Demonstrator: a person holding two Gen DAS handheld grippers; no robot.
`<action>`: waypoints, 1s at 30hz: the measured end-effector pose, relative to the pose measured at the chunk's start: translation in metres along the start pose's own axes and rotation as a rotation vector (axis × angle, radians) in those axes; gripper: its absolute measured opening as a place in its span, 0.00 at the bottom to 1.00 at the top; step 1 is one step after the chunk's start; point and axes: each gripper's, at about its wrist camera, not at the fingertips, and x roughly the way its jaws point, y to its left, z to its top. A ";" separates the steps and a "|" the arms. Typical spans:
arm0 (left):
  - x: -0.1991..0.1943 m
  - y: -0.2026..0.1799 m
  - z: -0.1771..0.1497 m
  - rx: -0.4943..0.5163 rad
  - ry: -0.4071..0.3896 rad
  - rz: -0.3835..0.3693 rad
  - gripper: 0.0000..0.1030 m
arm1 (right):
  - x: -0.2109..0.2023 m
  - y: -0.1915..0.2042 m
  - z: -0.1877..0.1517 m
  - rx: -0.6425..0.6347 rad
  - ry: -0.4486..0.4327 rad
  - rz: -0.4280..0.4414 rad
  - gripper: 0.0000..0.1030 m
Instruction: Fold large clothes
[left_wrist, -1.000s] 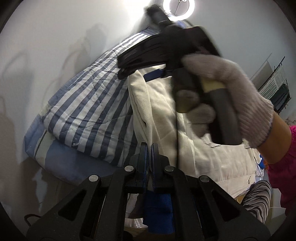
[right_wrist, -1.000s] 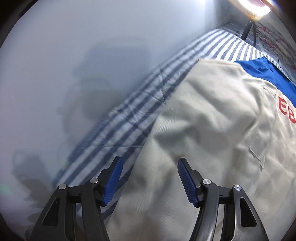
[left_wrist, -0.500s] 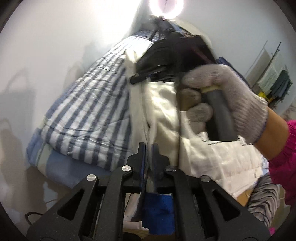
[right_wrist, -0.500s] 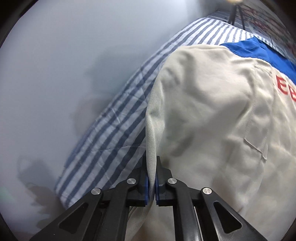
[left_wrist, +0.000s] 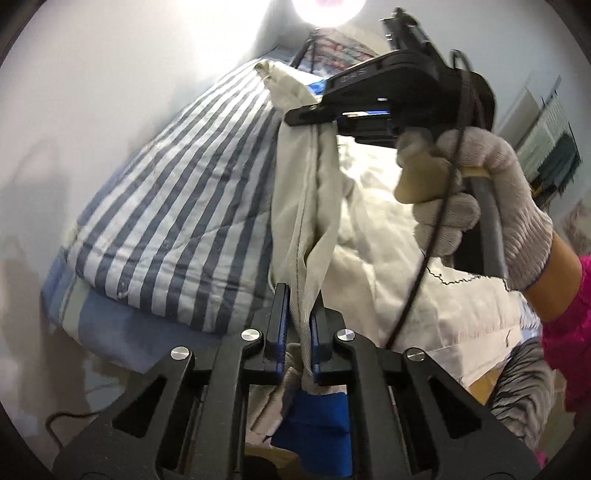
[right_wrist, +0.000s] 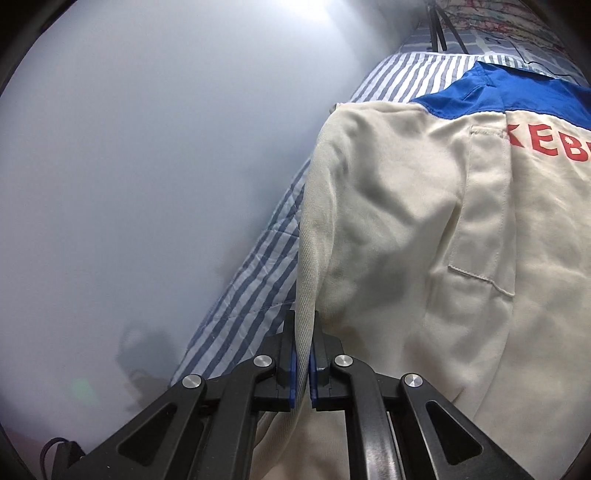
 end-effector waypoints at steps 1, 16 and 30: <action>-0.003 -0.008 -0.001 0.024 -0.009 0.005 0.07 | -0.010 -0.003 -0.003 0.006 -0.013 0.012 0.02; 0.008 -0.142 -0.015 0.372 -0.010 0.013 0.05 | -0.111 -0.121 -0.070 0.277 -0.205 0.136 0.02; 0.044 -0.165 -0.030 0.335 0.099 -0.067 0.07 | -0.083 -0.156 -0.067 0.227 -0.095 -0.077 0.02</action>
